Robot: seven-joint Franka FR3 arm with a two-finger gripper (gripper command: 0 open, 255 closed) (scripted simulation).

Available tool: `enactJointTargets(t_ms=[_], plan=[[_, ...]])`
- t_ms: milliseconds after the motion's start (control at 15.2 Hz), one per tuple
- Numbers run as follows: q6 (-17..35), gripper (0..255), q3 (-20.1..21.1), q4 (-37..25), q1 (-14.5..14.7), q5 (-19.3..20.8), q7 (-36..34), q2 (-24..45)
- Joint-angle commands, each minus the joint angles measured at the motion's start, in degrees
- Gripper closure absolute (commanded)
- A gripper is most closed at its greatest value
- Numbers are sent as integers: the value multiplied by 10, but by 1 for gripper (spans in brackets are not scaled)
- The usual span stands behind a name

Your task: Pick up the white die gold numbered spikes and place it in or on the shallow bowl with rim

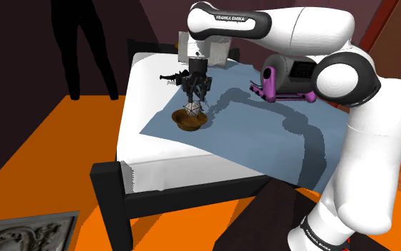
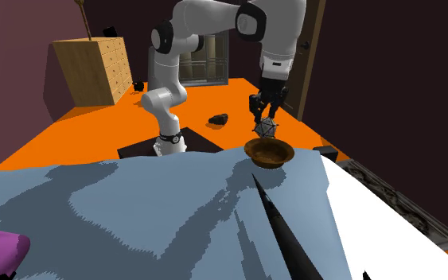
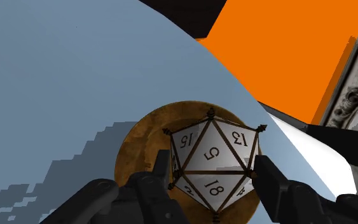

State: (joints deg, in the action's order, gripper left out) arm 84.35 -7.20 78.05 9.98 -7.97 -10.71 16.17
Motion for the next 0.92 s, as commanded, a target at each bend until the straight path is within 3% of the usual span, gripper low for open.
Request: enactJointTargets(t_ms=[0, 594, 858], plan=[[16, 255, 0, 16, 1, 0, 1, 0], [87, 255, 1, 92, 4, 0, 8, -5], [87, 255, 1, 92, 4, 0, 8, -5]])
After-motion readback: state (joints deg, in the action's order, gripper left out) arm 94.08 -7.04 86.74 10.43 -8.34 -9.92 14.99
